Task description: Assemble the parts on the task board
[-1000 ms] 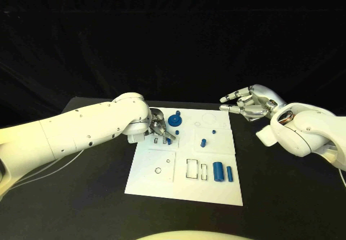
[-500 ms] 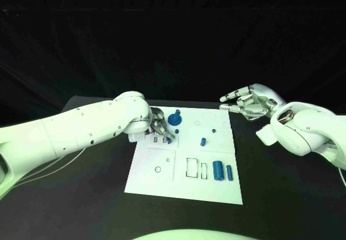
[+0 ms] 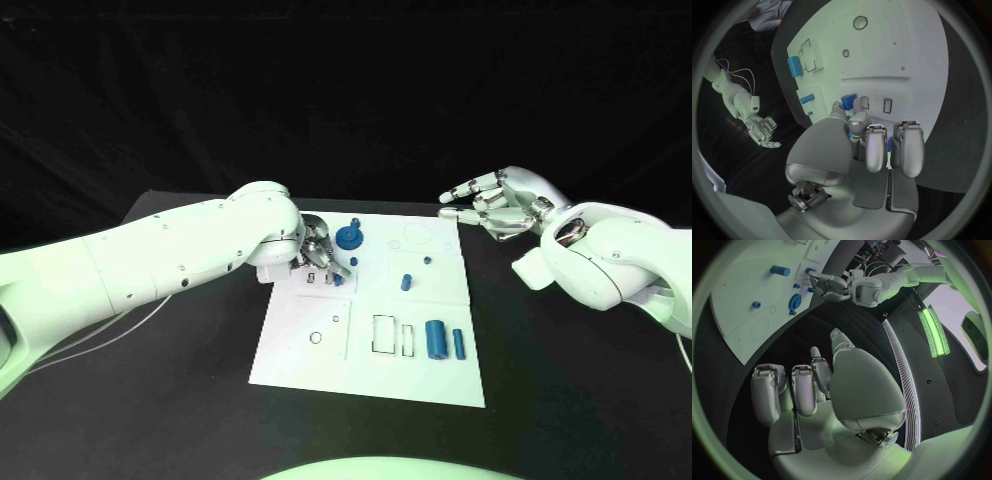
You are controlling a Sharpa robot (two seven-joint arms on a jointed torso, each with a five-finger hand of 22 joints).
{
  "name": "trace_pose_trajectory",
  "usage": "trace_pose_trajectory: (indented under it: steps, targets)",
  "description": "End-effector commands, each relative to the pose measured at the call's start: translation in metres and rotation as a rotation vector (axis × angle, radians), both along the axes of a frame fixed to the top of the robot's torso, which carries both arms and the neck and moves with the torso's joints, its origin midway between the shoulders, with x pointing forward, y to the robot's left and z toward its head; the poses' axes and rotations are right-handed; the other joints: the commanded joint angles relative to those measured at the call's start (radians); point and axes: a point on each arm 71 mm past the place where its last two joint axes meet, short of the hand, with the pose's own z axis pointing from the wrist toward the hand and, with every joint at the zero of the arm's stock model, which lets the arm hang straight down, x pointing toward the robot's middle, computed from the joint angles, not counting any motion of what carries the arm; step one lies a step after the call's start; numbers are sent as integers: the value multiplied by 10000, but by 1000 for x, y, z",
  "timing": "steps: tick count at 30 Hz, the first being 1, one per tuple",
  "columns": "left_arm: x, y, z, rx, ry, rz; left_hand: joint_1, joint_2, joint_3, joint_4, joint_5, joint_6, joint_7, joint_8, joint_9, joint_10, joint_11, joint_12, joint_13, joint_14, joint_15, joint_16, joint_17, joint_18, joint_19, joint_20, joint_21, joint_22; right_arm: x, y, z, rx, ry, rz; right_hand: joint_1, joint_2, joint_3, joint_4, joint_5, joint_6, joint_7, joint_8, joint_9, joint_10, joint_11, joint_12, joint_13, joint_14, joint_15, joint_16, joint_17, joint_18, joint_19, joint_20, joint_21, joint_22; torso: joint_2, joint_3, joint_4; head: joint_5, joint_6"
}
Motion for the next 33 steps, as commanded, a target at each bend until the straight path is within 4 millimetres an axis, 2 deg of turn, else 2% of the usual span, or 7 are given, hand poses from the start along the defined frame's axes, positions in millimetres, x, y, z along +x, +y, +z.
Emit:
trace_pose_trajectory:
  steps: [1, 10, 16, 17, 18, 20, 33]
  targets:
    - [-1, -1, -1, 51, 191, -164, 280, 3, 216, -69, -13, -83, -21, 65, 22, -21, -33, -30, 1, 637, -63, -62, 1180, -103, 516, -1, 65, 1201, 0, 1, -1, -19, 97, 121, -19, 88, -5, -63, 48, -2, 11, -62, -14, -24, 6, -16, 272, 567, -75, -49, 954, 154, 410, -72, -39, 1814, 0, -2, 4, -8, -13]
    - [-1, -1, -1, -80, 203, -63, 1999, 174, 2106, -989, 3, -375, -92, -46, -11, -182, -126, -348, -158, 637, -168, -76, 1196, -100, 497, -112, 65, 1204, 0, 0, -2, -9, 139, 138, -18, 94, -4, -68, 53, -1, 11, -62, -14, -24, 5, -17, 271, 566, -75, -55, 948, 155, 407, -72, -46, 1809, -5, -2, 15, -2, -37]
    - [-1, 1, -1, -262, 292, 57, 1411, -1264, 5510, -1130, -30, -467, 13, 99, 114, -108, 26, -601, -298, 640, -51, -99, 1219, -97, 477, -17, 63, 1217, 0, 0, -3, -23, 202, 163, -18, 94, -4, -68, 53, -1, 11, -62, -14, -24, 5, -17, 271, 566, -75, -55, 948, 155, 407, -72, -46, 1809, -1, 3, 15, 30, -32]
    - [-1, 1, -1, -291, 307, 78, 1316, -1335, 5812, -1156, 19, -461, 28, 132, 137, -105, 13, -617, -310, 641, -60, -102, 1220, -97, 475, -6, 62, 1215, 0, 1, -4, -26, 213, 170, -18, 94, -4, -68, 53, -1, 11, -62, -14, -24, 5, -17, 271, 566, -75, -55, 948, 155, 407, -72, -46, 1809, -5, 5, 15, 42, -31]
    - [-1, 2, -1, -316, 318, 99, 1015, -1618, 6448, -1189, 465, -458, 93, 197, 185, -128, 61, -659, -330, 641, -32, -106, 1224, -95, 472, -1, 60, 1216, 0, 1, -4, -28, 221, 174, -18, 94, -4, -68, 53, -1, 11, -62, -14, -24, 5, -17, 271, 566, -75, -55, 948, 155, 407, -72, -46, 1809, -7, 5, 15, 48, -28]
    - [-2, 3, -1, -390, 340, 162, 518, -2007, 7510, -1377, 641, -487, 85, 334, 290, -79, 44, -662, -332, 645, -24, -111, 1232, -94, 469, 29, 60, 1222, 0, 1, -4, -31, 236, 181, -18, 94, -4, -68, 53, -1, 11, -62, -14, -24, 5, -17, 271, 566, -75, -55, 948, 155, 407, -72, -46, 1809, -9, 6, 16, 62, -28]
    - [-5, 17, 5, -1141, -42, 998, -658, -2548, 9118, -2207, 1858, -490, 65, 799, 634, 66, -13, -660, -337, 659, -53, -115, 1271, -105, 494, 6, 86, 1292, 0, -1, -5, -27, 261, 140, -13, 109, -2, -79, 64, 3, 10, -62, -14, -5, 4, 3, 287, 573, -77, -43, 972, 150, 420, -74, -27, 1824, -4, 17, 24, 122, -15]
